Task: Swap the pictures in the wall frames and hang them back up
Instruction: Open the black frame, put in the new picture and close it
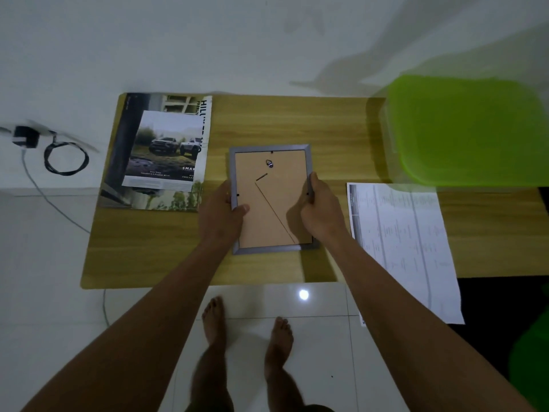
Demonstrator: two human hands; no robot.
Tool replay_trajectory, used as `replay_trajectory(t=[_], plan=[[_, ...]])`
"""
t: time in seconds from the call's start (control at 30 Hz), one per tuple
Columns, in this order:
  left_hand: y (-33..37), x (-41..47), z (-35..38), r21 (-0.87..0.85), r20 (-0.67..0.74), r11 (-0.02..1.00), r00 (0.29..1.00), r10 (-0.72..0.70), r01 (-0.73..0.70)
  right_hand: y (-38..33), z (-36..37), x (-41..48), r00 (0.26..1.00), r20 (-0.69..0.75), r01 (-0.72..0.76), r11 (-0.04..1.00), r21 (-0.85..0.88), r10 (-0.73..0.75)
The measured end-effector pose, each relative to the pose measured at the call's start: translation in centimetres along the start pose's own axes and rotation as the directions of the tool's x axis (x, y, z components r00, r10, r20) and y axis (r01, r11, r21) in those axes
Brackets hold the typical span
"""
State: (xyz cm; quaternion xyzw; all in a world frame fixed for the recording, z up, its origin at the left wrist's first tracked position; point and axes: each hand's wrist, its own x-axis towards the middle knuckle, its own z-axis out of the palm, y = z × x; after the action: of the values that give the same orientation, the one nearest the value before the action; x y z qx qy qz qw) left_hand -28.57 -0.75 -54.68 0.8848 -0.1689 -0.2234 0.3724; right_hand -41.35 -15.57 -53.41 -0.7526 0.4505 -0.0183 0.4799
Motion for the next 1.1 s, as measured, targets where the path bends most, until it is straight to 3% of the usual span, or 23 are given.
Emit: replay_trajectory(t=[0.23,0.47,0.57,0.63,0.73,0.93,1.1], plan=[[-0.5,1.0,1.1,0.228,0.07,0.973,0.996,-0.046,0.029,1.4,1.0,0.0,0.999,0.033,0.046,0.973,-0.227,-0.04],[-0.9,0.8,1.3,0.25,0.051,0.968,0.999,0.003,-0.016,2.4,0.6,0.3,0.984,0.104,0.175,0.905,-0.387,-0.146],[-1.7,0.3,0.2,0.415,0.054,0.889,0.98,0.19,-0.195,3.7,0.4,0.4,0.98,0.027,0.191,0.897,-0.399,-0.196],[-2.7,-0.4,-0.5,0.446,0.19,0.839,0.949,0.253,-0.313,4.3,0.2,0.5,0.984,-0.031,0.155,0.925,-0.347,-0.176],[-4.7,-1.6,-0.7,0.497,0.403,0.766,0.89,0.211,-0.407,4.5,0.3,0.9,0.978,-0.062,0.161,0.912,-0.377,-0.199],[-4.4,-1.3,0.5,0.526,0.439,0.731,0.875,0.204,-0.435,4.1,0.9,1.4,0.96,-0.206,0.1,0.923,-0.373,-0.187],[-4.1,-0.9,0.3,0.502,0.438,0.759,0.878,0.191,-0.415,4.1,1.2,1.7,0.945,-0.256,0.086,0.908,-0.411,-0.205]])
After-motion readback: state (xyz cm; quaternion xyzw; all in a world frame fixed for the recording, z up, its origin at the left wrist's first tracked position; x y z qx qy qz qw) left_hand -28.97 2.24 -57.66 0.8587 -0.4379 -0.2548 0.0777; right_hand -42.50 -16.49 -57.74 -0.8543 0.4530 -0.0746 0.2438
